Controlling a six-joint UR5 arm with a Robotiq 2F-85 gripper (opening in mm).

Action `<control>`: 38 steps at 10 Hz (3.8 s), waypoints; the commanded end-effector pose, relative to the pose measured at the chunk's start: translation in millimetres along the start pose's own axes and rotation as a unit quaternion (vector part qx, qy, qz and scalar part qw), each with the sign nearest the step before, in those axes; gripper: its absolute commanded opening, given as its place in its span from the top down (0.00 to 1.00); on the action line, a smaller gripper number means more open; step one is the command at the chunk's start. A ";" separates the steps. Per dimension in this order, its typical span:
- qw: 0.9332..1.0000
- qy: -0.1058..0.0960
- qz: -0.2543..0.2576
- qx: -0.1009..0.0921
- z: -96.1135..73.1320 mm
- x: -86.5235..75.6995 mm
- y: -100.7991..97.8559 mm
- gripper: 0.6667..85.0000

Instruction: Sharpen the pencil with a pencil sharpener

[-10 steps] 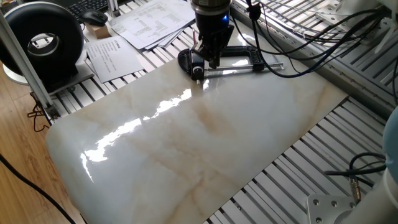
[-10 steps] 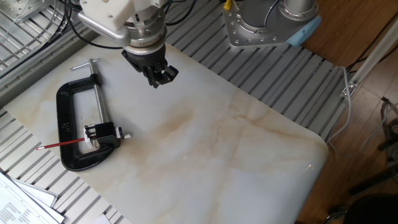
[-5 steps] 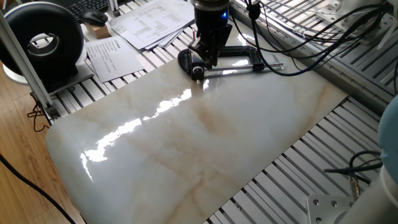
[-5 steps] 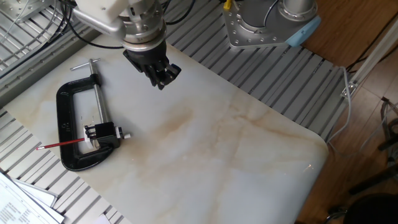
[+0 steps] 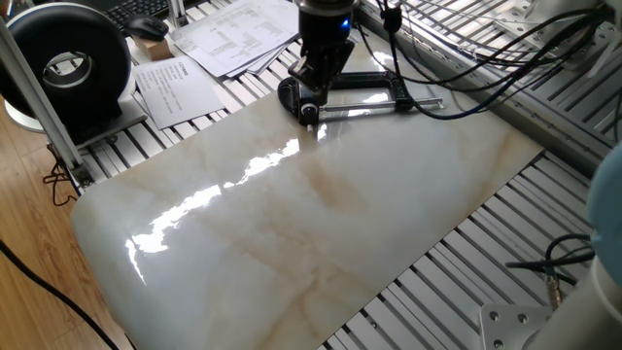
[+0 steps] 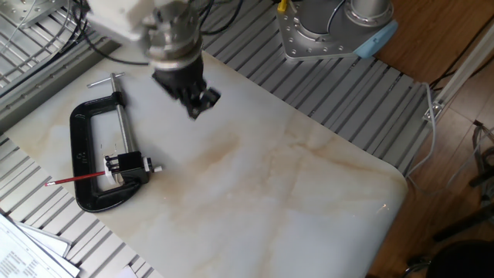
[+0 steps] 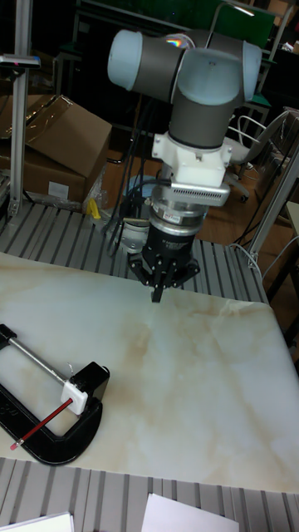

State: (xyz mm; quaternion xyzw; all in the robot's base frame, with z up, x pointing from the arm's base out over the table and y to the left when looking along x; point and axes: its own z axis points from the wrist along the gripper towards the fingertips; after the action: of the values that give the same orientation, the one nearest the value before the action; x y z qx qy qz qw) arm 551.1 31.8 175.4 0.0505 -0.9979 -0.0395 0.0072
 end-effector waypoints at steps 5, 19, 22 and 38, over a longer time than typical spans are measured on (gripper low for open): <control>0.998 0.004 0.055 0.010 42.1 -28.7 1.0 0.80; 0.996 -0.056 0.064 0.030 97.2 -92.4 -17.6 0.87; 0.993 -0.050 0.100 0.038 111.7 -81.4 -39.6 0.99; 0.990 -0.052 0.099 0.081 147.2 -65.0 -55.4 0.99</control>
State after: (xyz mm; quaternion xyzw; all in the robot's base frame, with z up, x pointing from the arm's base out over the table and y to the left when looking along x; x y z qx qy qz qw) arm 616.1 1.6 24.4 -0.0536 -0.9972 0.0372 -0.0370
